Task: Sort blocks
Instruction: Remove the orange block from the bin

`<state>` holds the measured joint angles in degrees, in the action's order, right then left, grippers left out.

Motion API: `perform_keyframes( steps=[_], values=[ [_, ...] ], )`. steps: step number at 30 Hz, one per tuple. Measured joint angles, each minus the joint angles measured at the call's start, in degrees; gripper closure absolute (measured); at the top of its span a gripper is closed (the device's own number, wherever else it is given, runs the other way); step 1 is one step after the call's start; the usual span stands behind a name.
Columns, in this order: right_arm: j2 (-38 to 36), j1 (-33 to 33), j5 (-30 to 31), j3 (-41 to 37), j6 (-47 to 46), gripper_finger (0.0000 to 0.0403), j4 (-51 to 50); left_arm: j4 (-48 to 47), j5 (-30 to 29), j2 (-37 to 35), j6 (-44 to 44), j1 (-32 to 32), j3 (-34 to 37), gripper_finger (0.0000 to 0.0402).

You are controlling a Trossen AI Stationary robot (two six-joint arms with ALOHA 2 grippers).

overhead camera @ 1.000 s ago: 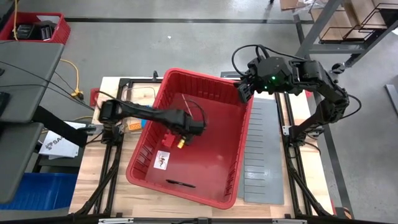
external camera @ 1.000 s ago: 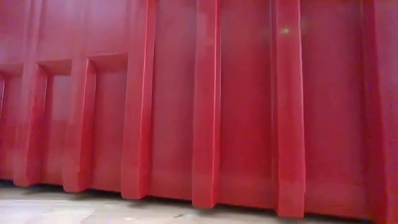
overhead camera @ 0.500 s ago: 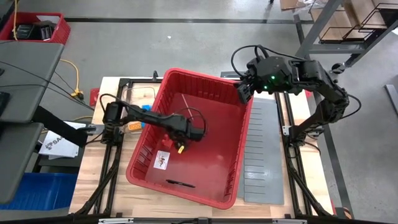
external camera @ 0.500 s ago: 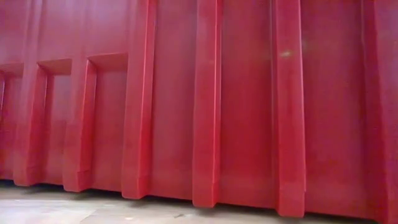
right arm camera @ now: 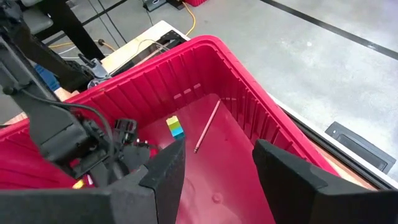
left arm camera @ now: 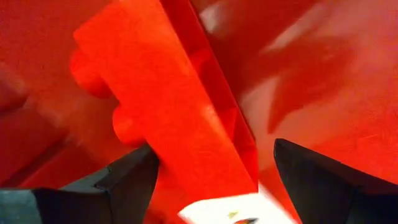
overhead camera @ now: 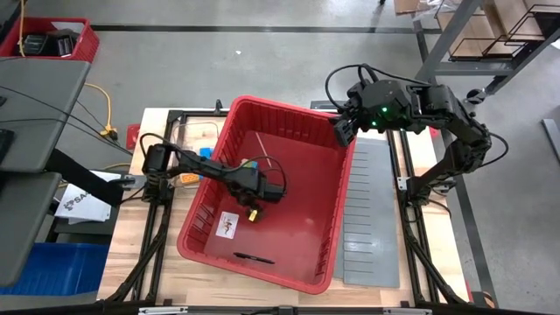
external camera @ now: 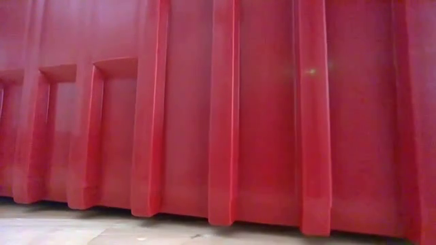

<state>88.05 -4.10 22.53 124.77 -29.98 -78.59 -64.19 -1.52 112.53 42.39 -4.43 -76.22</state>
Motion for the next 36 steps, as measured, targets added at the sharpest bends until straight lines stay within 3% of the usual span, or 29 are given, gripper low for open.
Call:
perform_keyframes(
  steps=[9, 12, 21, 27, 36],
  values=[
    [0.0, 0.0, 0.0, 0.0, -0.8, 0.0217, 0.0, 1.1, -1.3, 0.0, -0.4, 0.0, -9.9, 0.0092],
    [0.0, 0.0, 0.0, 0.0, -1.1, 0.0217, 0.0, 1.4, -5.0, -0.1, 2.1, 0.0, -12.9, 0.0092],
    [0.0, 0.0, -1.1, 0.0, -1.0, 0.0217, 0.0, -9.0, -10.4, -0.1, 12.5, 1.3, -10.9, 0.0092],
    [0.0, 0.0, -1.1, 0.0, -0.6, 0.0217, 0.0, 1.0, -3.5, -0.4, 15.7, 2.2, -5.4, 0.0092],
    [0.0, 0.0, -1.4, 0.0, 0.5, 0.0217, -1.0, 5.7, -0.3, -2.9, 17.4, 3.0, -5.3, 0.0092]
  ],
)
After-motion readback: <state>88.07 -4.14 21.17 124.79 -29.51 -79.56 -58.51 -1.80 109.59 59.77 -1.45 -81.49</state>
